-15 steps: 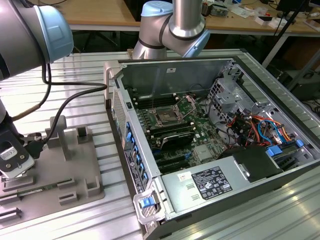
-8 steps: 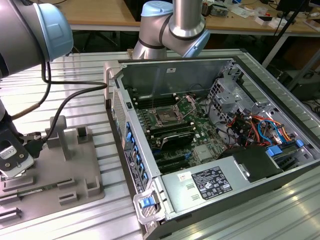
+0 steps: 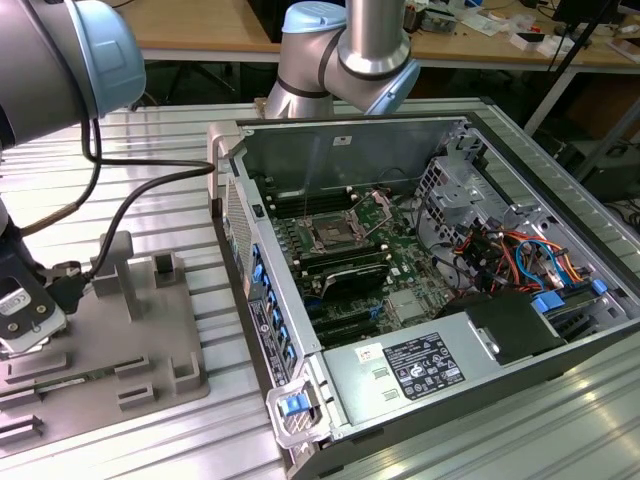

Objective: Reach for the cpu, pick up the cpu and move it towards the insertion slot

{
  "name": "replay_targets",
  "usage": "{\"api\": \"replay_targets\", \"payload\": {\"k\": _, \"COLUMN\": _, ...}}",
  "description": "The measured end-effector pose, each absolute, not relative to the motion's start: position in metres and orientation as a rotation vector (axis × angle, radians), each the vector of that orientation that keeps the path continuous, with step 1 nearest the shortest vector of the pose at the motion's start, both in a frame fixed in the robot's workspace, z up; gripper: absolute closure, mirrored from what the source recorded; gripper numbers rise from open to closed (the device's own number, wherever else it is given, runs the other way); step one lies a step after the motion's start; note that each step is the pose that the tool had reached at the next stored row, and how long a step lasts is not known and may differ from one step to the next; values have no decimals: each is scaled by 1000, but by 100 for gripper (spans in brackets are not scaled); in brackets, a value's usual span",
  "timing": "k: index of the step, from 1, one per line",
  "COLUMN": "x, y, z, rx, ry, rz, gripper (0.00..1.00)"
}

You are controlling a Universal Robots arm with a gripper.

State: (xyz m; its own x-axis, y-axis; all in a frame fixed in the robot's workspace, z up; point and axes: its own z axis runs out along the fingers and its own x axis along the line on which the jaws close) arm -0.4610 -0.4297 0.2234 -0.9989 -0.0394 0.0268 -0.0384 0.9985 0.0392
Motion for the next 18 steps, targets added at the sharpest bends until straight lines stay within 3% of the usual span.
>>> {"api": "replay_targets", "payload": {"k": 18, "x": -461, "y": -430, "z": 240, "rx": 61, "ry": -3113, "rz": -60, "gripper": 45}}
